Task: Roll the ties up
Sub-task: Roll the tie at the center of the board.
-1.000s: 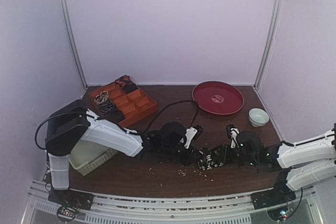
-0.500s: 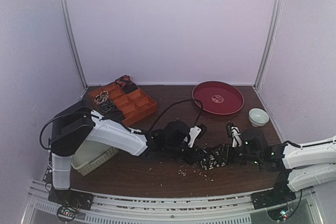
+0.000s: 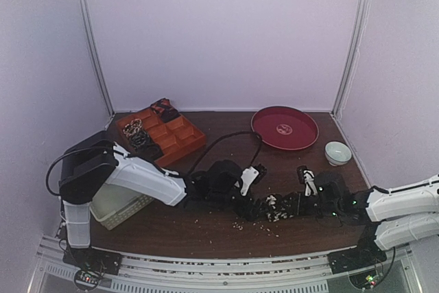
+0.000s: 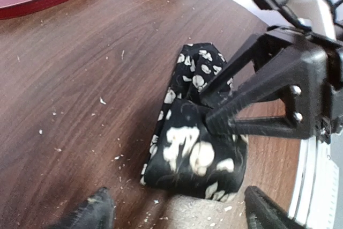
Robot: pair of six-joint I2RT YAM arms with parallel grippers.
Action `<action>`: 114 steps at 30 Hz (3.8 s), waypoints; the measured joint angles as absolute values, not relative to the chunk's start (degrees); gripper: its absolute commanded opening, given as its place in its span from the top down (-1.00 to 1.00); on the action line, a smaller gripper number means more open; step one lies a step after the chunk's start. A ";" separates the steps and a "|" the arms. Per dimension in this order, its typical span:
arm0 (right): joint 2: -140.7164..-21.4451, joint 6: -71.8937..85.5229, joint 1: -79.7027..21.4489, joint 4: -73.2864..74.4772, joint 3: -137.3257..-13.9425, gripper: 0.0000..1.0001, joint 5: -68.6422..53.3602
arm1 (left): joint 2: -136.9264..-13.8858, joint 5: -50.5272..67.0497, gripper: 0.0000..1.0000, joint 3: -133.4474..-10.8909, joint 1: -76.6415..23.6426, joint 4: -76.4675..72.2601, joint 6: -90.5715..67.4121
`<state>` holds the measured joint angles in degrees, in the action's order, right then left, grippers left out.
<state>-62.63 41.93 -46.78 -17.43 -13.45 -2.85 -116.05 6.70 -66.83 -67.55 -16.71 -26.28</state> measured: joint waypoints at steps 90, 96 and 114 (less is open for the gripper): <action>-70.65 45.43 -41.41 -35.42 -7.84 0.20 -19.66 | -129.60 24.77 0.10 -83.15 -66.11 -8.47 -1.02; -73.17 45.89 -41.21 -38.83 -7.53 0.21 -22.04 | -128.88 24.88 -0.24 -81.78 -66.13 -8.49 -0.45; -84.64 54.26 -48.23 -50.52 -10.31 0.25 -25.45 | -102.37 7.94 0.27 -53.17 -66.48 -11.11 -11.79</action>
